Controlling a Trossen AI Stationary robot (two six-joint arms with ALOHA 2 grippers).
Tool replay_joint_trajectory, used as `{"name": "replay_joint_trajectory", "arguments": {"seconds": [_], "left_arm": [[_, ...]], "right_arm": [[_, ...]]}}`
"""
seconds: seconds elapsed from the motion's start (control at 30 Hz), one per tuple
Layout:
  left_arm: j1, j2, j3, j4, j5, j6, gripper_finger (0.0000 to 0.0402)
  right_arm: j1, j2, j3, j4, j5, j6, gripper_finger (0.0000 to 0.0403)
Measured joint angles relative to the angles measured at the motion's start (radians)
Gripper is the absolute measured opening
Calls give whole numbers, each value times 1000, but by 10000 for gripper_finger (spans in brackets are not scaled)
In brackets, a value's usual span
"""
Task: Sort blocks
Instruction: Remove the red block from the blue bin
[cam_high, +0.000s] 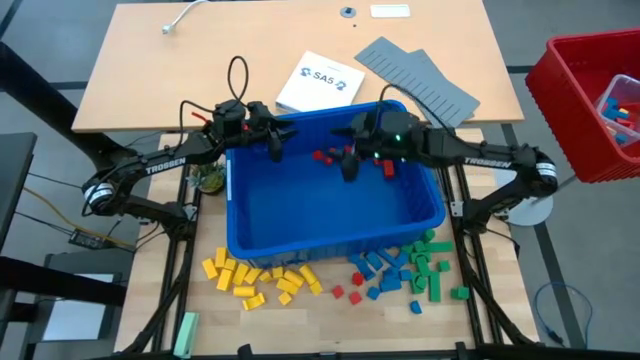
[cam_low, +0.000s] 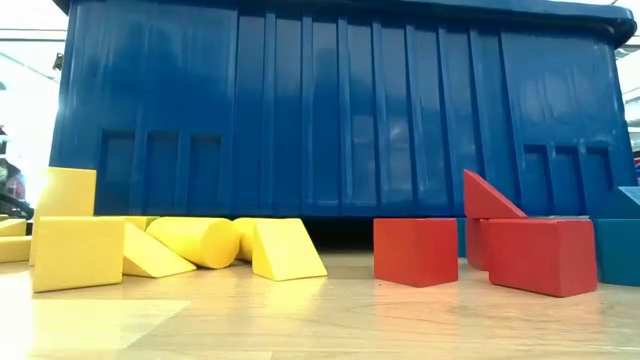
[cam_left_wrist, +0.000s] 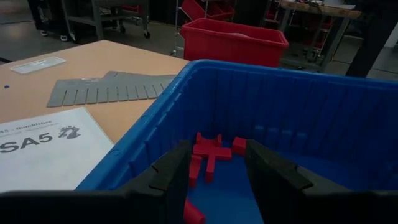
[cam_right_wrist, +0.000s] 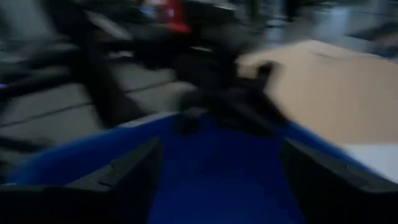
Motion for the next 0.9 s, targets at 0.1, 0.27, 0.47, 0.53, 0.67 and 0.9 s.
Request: {"name": "replay_joint_trajectory", "arguments": {"seconds": [0.1, 0.27, 0.47, 0.53, 0.67, 0.9], "left_arm": [[0, 0, 0, 0, 0, 0, 163], [0, 0, 0, 0, 0, 0, 163], [0, 0, 0, 1, 0, 0, 163], [0, 0, 0, 0, 0, 0, 163], [0, 0, 0, 0, 0, 0, 163], [0, 0, 0, 0, 0, 0, 163]], "right_arm": [[-70, 10, 0, -60, 74, -18, 314], [-168, 26, -1, -157, 141, -8, 298], [-232, 79, -1, -183, 133, 10, 286], [-251, 111, -1, -211, 109, -22, 283], [-290, 198, -1, -311, 30, -84, 277], [-350, 295, -1, -473, 21, -213, 268]]}}
